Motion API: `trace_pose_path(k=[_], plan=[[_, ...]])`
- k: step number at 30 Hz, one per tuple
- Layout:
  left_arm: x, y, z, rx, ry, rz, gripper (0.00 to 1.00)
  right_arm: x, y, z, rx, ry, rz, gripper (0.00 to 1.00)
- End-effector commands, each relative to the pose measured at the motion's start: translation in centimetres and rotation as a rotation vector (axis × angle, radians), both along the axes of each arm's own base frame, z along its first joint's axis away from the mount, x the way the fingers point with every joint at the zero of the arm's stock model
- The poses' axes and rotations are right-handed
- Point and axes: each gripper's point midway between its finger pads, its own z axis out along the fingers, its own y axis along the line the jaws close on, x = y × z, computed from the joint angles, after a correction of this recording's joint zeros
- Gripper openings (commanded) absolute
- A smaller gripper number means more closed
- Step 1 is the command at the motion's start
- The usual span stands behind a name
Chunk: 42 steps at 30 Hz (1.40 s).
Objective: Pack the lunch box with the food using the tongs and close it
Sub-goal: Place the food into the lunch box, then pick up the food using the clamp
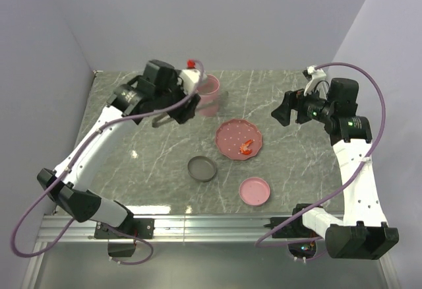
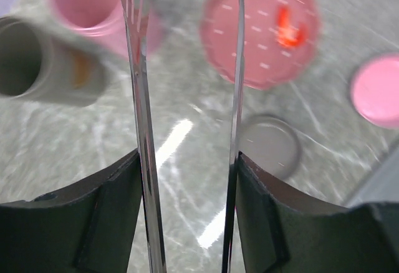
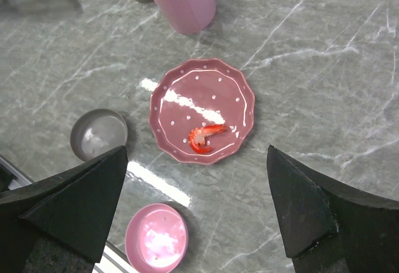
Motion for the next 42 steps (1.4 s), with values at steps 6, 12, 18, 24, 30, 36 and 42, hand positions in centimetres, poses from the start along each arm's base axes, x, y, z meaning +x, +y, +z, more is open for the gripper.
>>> trace_pose_path(k=[6, 12, 18, 24, 30, 36, 42], plan=[[-4.5, -4.6, -4.3, 0.083, 0.038, -0.113, 0.63, 1.0, -1.4, 4.1, 0.104, -0.056, -0.046, 0.99], [-6.8, -8.0, -7.9, 0.135, 0.101, -0.18, 0.65, 1.5, -2.2, 3.8, 0.137, -0.027, -0.068, 0.99], [-6.3, -10.7, -10.5, 0.184, 0.137, -0.158, 0.63, 1.5, -2.4, 3.7, 0.145, -0.026, -0.07, 0.99], [-5.5, -13.5, -12.5, 0.212, 0.164, -0.176, 0.61, 1.5, -2.5, 3.5, 0.152, -0.021, -0.071, 0.99], [-4.4, -15.1, -13.5, 0.216, 0.168, -0.175, 0.59, 1.8, -2.8, 3.5, 0.176, -0.011, -0.08, 0.99], [-4.1, -15.8, -14.8, 0.234, 0.197, -0.165, 0.55, 1.9, -2.9, 3.7, 0.192, -0.007, -0.067, 0.99], [-3.6, -16.1, -15.8, 0.253, 0.189, -0.148, 0.55, 1.9, -3.0, 3.2, 0.2, 0.006, -0.065, 0.99]])
